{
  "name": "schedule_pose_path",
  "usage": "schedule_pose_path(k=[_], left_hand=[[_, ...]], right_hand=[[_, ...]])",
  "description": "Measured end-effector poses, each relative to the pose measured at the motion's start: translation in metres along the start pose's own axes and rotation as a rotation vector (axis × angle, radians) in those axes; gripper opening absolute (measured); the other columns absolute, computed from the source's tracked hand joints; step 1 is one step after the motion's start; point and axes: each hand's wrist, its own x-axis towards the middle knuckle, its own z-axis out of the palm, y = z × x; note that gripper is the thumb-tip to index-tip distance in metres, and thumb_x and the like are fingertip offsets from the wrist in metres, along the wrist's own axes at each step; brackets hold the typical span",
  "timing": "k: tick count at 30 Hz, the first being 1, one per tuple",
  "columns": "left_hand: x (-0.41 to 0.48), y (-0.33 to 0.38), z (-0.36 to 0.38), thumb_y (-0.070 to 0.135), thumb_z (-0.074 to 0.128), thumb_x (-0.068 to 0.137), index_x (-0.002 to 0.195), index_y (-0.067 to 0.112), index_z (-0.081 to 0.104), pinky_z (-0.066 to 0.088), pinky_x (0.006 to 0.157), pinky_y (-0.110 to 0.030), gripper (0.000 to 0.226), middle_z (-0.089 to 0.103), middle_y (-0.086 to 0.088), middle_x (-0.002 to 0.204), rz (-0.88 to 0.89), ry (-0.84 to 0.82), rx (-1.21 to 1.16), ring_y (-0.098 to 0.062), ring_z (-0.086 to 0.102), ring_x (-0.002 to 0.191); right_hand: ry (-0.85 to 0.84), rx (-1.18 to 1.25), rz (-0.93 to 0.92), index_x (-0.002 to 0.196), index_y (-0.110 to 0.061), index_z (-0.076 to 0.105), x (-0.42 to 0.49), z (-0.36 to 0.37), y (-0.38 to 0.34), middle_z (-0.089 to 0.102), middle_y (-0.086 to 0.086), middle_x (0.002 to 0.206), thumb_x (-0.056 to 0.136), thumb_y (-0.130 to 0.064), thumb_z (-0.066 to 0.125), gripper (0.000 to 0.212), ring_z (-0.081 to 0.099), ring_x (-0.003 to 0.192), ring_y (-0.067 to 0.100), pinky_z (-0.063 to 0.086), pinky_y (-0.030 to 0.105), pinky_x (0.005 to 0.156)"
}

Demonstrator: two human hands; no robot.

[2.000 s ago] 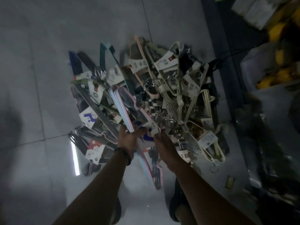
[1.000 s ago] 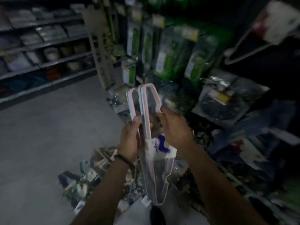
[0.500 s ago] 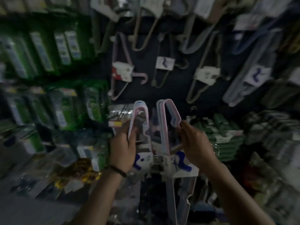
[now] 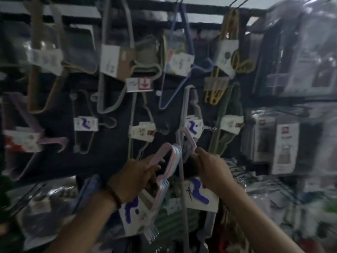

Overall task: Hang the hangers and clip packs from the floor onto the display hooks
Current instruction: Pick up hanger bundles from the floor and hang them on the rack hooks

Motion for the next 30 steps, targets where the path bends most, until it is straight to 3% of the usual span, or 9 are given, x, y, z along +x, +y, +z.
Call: schedule_pose_path(k=[2, 4, 7, 10, 12, 18, 22, 27, 30], left_hand=[[0.034, 0.011, 0.019, 0.033, 0.047, 0.110, 0.135, 0.036, 0.061, 0.049, 0.062, -0.012, 0.029, 0.075, 0.010, 0.082, 0.035, -0.045, 0.022, 0.002, 0.068, 0.069], [0.065, 0.017, 0.034, 0.044, 0.044, 0.109, 0.141, 0.043, 0.055, 0.058, 0.073, -0.028, 0.034, 0.078, 0.008, 0.098, 0.060, -0.081, 0.020, -0.004, 0.071, 0.082], [0.101, 0.027, 0.048, 0.048, 0.047, 0.105, 0.134, 0.039, 0.061, 0.059, 0.078, -0.039, 0.033, 0.077, 0.009, 0.104, 0.073, -0.088, -0.011, -0.008, 0.073, 0.091], [0.124, 0.032, 0.056, 0.034, 0.065, 0.102, 0.117, 0.034, 0.072, 0.058, 0.074, -0.030, 0.016, 0.076, 0.017, 0.097, 0.085, -0.040, -0.075, 0.002, 0.071, 0.085], [0.133, 0.036, 0.057, 0.036, 0.069, 0.100, 0.125, 0.041, 0.069, 0.055, 0.080, -0.021, 0.026, 0.072, 0.029, 0.105, 0.122, 0.012, -0.067, 0.011, 0.067, 0.095], [0.147, 0.056, 0.046, 0.024, 0.062, 0.104, 0.128, 0.050, 0.056, 0.042, 0.082, 0.001, 0.037, 0.060, 0.054, 0.099, 0.229, 0.058, -0.053, 0.025, 0.060, 0.097], [0.155, 0.058, 0.043, 0.018, 0.063, 0.104, 0.122, 0.059, 0.054, 0.041, 0.085, 0.000, 0.046, 0.060, 0.053, 0.104, 0.263, 0.086, -0.071, 0.024, 0.060, 0.102], [0.156, 0.058, 0.045, 0.019, 0.061, 0.104, 0.097, 0.062, 0.058, 0.042, 0.073, 0.001, 0.043, 0.063, 0.047, 0.089, 0.275, 0.090, -0.082, 0.019, 0.063, 0.084], [0.163, 0.054, 0.043, 0.022, 0.061, 0.104, 0.094, 0.057, 0.065, 0.053, 0.070, -0.014, 0.037, 0.071, 0.032, 0.086, 0.222, 0.116, -0.135, 0.006, 0.070, 0.079]], right_hand=[[-0.008, -0.022, 0.028, 0.114, -0.036, 0.051, 0.023, -0.008, 0.034, 0.069, -0.001, 0.076, 0.110, -0.035, 0.041, 0.010, 0.067, 0.053, 0.020, 0.060, 0.045, 0.053], [-0.022, -0.054, 0.050, 0.118, -0.035, 0.053, 0.046, -0.016, 0.059, 0.071, -0.001, 0.079, 0.108, -0.037, 0.043, 0.014, 0.069, 0.056, 0.020, 0.062, 0.044, 0.057], [-0.040, -0.059, 0.043, 0.121, -0.038, 0.051, 0.079, -0.029, 0.080, 0.071, 0.001, 0.084, 0.108, -0.036, 0.045, 0.015, 0.072, 0.064, 0.023, 0.064, 0.046, 0.065], [-0.017, -0.106, 0.013, 0.129, -0.037, 0.047, 0.105, -0.039, 0.086, 0.073, 0.004, 0.097, 0.108, -0.033, 0.048, 0.022, 0.074, 0.078, 0.030, 0.062, 0.046, 0.071], [0.049, -0.099, -0.027, 0.129, -0.035, 0.046, 0.117, -0.046, 0.084, 0.072, 0.005, 0.102, 0.108, -0.035, 0.048, 0.021, 0.072, 0.082, 0.031, 0.060, 0.043, 0.069], [0.328, -0.007, -0.185, 0.114, -0.027, 0.049, 0.125, -0.057, 0.085, 0.063, -0.002, 0.089, 0.109, -0.035, 0.050, 0.009, 0.055, 0.065, 0.018, 0.045, 0.032, 0.054], [0.475, 0.002, -0.243, 0.118, -0.023, 0.056, 0.122, -0.056, 0.086, 0.063, -0.001, 0.088, 0.107, -0.037, 0.046, 0.021, 0.052, 0.057, 0.016, 0.043, 0.030, 0.047], [0.628, 0.038, -0.270, 0.114, -0.019, 0.058, 0.119, -0.054, 0.084, 0.061, -0.001, 0.087, 0.108, -0.038, 0.043, 0.024, 0.051, 0.055, 0.014, 0.045, 0.029, 0.043], [0.604, 0.021, -0.214, 0.116, -0.021, 0.057, 0.130, -0.051, 0.086, 0.062, -0.003, 0.091, 0.109, -0.042, 0.041, 0.026, 0.053, 0.056, 0.014, 0.049, 0.031, 0.045]])
